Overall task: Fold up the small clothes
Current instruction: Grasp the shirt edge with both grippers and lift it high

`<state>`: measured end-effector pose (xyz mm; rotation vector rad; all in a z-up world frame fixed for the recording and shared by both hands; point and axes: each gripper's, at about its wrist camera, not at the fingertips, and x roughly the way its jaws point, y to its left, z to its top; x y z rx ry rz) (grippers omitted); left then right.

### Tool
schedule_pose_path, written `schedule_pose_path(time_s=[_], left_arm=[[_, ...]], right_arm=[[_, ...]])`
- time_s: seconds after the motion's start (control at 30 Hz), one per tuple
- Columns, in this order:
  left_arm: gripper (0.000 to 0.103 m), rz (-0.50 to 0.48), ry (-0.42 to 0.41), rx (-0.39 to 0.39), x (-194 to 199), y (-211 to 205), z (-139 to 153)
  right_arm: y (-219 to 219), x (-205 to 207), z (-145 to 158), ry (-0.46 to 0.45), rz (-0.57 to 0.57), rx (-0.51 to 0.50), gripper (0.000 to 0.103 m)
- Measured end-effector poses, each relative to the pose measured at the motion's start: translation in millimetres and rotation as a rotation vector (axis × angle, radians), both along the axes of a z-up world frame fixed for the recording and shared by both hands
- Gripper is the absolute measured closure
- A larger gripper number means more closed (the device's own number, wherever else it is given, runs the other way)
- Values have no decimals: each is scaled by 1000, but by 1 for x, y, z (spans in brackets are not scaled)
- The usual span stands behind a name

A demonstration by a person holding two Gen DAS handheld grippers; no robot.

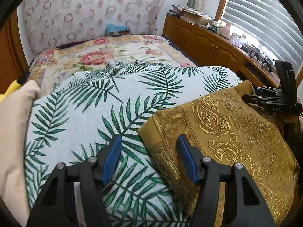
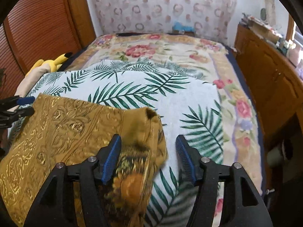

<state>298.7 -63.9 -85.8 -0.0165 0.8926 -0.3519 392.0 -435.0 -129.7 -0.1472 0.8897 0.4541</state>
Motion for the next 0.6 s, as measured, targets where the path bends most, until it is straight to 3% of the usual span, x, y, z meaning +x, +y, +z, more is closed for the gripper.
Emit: schedule_pose_path(time_s=[0.1,0.2,0.23,0.3,0.33,0.37,0.47,0.6], left_arm=[[43,-7,-11,-19,-1,0,-1],[58,-35,-19,-40,-3,-3,-2],[67,-43,-18,-49,-2,-4,-1],[78,-46,-17,-50,-2,-7,0],[90,-48,-16,-52,-2,-8,1],[98,-54,-12,-62,-2,-8,2],[102,-71,-44,-84,-12,-10,19],[102,-107,-172,-116,-51,-11,76]], right_arm=[[5,1,0,-6,25,2,36],[14,-3,-1,-15,73,6,35],[17,-5,-1,-21,87,1,40],[23,-9,0,-28,121,-4,60],[26,-10,1,-22,142,6,79],[29,-12,1,-11,161,18,92],[32,-22,8,-22,188,30,98],[28,-57,54,-161,185,87,98]])
